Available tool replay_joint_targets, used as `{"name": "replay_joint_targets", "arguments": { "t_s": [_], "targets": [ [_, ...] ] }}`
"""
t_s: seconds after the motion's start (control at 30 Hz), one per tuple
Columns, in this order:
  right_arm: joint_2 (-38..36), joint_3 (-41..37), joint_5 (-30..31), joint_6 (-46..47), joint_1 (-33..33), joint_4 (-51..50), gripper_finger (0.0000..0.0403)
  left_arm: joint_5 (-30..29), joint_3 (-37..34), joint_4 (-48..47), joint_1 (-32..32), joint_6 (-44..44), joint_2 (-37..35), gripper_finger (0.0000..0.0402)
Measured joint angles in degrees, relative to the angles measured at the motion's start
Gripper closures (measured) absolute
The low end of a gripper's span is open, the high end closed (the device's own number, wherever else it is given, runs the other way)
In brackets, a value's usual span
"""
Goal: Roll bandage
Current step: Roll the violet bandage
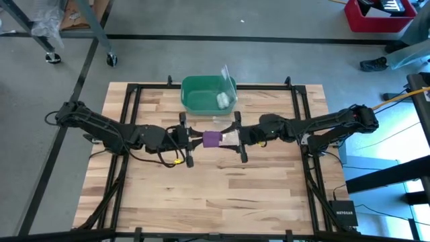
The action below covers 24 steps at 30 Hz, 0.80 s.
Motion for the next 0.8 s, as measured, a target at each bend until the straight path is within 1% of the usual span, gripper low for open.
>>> {"name": "replay_joint_targets", "arguments": {
  "t_s": [0.07,0.13,0.2,0.3,0.33,0.37,0.5,0.63,0.8],
  "targets": [
    [0.01,0.0,1.05,-1.51,0.39,0.01,0.0219,0.06,0.0,0.0,-0.02,0.07,0.0,0.0386],
    [0.02,0.0,3.1,-2.03,0.76,0.02,0.0253,0.06,0.0,0.0,0.0,0.04,0.0,0.0386],
    [0.1,0.0,3.89,-2.18,0.6,0.46,0.0295,0.06,0.0,0.02,0.04,0.03,0.0,0.0386],
    [0.7,0.02,3.97,-2.33,0.58,0.55,0.037,0.06,0.0,1.04,-0.09,0.19,0.04,0.0386],
    [1.18,0.02,3.97,-2.34,0.58,0.89,0.0385,0.04,0.0,1.84,-0.24,0.41,0.04,0.0386],
    [1.48,0.04,3.97,-2.34,0.61,1.04,0.0391,0.04,0.0,2.68,-0.5,0.99,0.04,0.0386],
    [3.37,0.09,3.9,-0.34,0.61,0.72,0.0383,0.04,-0.04,6.85,-2.0,3.86,0.07,0.0386],
    [4.75,0.04,3.52,-0.16,0.61,-0.01,0.0398,-0.03,-0.02,10.22,-3.38,7.65,0.04,0.0386],
    [5.1,0.04,2.87,1.85,0.61,-2.11,0.0389,-0.4,-0.02,12.01,-4.39,10.39,0.0,0.0386]
  ]
}}
